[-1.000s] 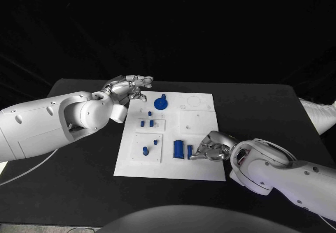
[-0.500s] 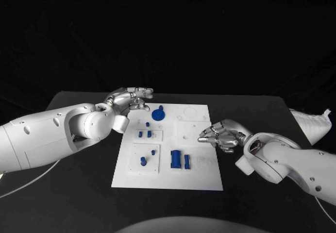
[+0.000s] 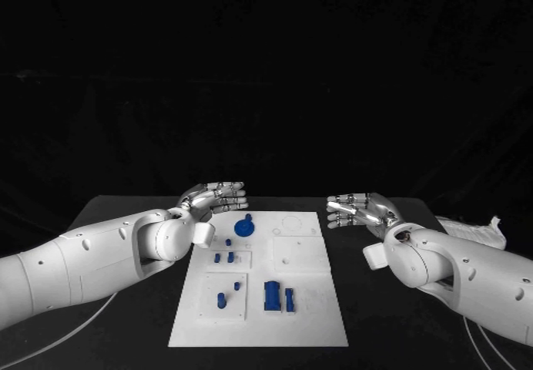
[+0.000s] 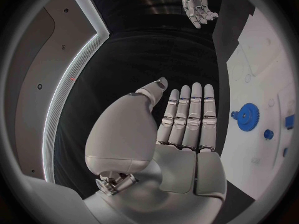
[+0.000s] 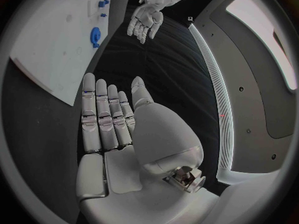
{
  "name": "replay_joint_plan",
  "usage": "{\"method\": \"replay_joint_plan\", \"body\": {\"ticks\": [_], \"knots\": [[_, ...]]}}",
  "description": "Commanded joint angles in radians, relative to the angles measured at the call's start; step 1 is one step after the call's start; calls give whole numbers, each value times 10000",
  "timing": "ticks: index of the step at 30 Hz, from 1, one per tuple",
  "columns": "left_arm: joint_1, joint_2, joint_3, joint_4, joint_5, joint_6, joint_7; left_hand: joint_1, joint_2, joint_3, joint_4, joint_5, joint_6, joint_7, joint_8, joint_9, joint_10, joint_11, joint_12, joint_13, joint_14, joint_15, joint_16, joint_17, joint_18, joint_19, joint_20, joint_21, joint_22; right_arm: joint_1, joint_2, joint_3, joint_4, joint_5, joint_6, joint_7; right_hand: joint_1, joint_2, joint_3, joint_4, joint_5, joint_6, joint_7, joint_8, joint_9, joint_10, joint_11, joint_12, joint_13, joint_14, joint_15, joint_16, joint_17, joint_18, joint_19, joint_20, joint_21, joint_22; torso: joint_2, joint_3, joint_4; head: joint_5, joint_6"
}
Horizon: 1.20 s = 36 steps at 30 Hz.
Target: Assemble the parts on the task board
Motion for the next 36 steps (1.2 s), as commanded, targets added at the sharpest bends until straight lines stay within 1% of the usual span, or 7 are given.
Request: {"method": "replay_joint_plan", "body": {"ticks": [1, 5, 6, 9, 22, 23, 36], "knots": [[-79, 277, 9, -410, 477, -258, 906, -72, 15, -138, 13, -35, 157, -28, -288, -7, 180, 46, -498, -10, 76, 94, -547, -309, 141, -178, 137, -277, -325, -13, 288, 57, -451, 1164, 726, 1074, -168, 141, 30, -306, -54, -33, -28, -54, -292, 75, 43, -168, -901, 303, 63, -491, -699, 73, 400, 8, -611, -645, -260, 65, -70, 63, 222], [-186, 555, 11, -749, 529, -433, 1166, -38, 84, -310, -6, -29, 327, -95, -657, -5, 352, 113, -1056, -8, 261, 154, -1100, -618, 164, -243, 198, -474, -674, -20, 563, 117, -881, 1231, 1058, 1206, -304, 313, 120, -593, -8, 135, 70, -51, -541, 294, -43, -219, -1585, 852, -29, -709, -1221, 75, 932, -95, -968, -1128, -307, 126, -68, 92, 408], [-147, 476, 4, -642, 218, -164, 441, -3945, 325, -1315, -330, -321, -2557, -578, -1088, -649, -2704, -391, -1582, -626, -2675, -277, -1645, -984, -514, -2608, -606, -1331, -1396, -8, 475, 104, -730, 659, 336, 545, -4459, -240, 592, 422, -826, -2808, -454, -679, -915, -2942, -455, -843, -2012, -2693, -1002, -1449, -1714, -541, -2664, -651, -1231, -1675, -199, 61, -44, 63, 254], [-162, 474, 12, -575, 177, -287, 475, -4698, 1084, -1544, -330, -1071, -3047, -657, -1220, -649, -3223, -484, -1764, -626, -3156, -368, -1828, -1094, -513, -3080, -750, -1331, -1578, -3, 452, 86, -645, 718, 213, 594, -5268, -282, 714, 422, -826, -3302, -541, -679, -1031, -3483, -546, -843, -2217, -3251, -1002, -1449, -1901, -544, -3230, -777, -2002, -1868, -212, 79, 18, 8, 283], [-515, 406, 216, 1030, -795, -3213, 1291, -8312, 1084, -2498, -330, -1071, -5672, -1690, -2219, -649, -5989, -1590, -2298, -626, -5807, -1329, -2376, -1949, -853, -5281, -1494, -1331, -2275, 102, -99, -329, 1348, 2109, -2669, 1760, -9100, -1437, 1727, 422, -826, -5960, -1660, -679, -1887, -6416, -1450, -843, -3290, -6448, -1002, -1449, -3075, -937, -6477, -1308, -2002, -2417, -402, 349, 926, -804, 712], [-551, 399, 237, 1195, -895, -3513, 1374, -8501, 1084, -2551, -330, -1071, -5811, -1690, -2219, -649, -6137, -1590, -3021, -626, -5946, -1329, -2403, -1949, -946, -5398, -1532, -1331, -2312, 111, -149, -366, 1526, 2233, -2926, 1864, -9300, -1437, 1727, 422, -826, -6100, -1660, -679, -1887, -6566, -1450, -843, -3290, -6615, -1002, -1449, -3075, -970, -6646, -2016, -2002, -2447, -406, 354, 945, -822, 721], [-818, 347, 391, 2411, -1632, -5730, 1992, -10465, 1084, -3055, -330, -1071, -7239, -1690, -2219, -649, -7643, -1590, -3021, -626, -7385, -1329, -3123, -1949, -1711, -6579, -2480, -1331, -3205, 170, -457, -599, 2640, 3011, -4537, 2515, -11381, -1437, 1727, 422, -826, -7542, -1660, -679, -1887, -8157, -1450, -843, -3290, -8348, -1002, -1449, -3075, -1795, -8406, -2016, -2002, -3150, -408, 358, 956, -831, 727]]}}
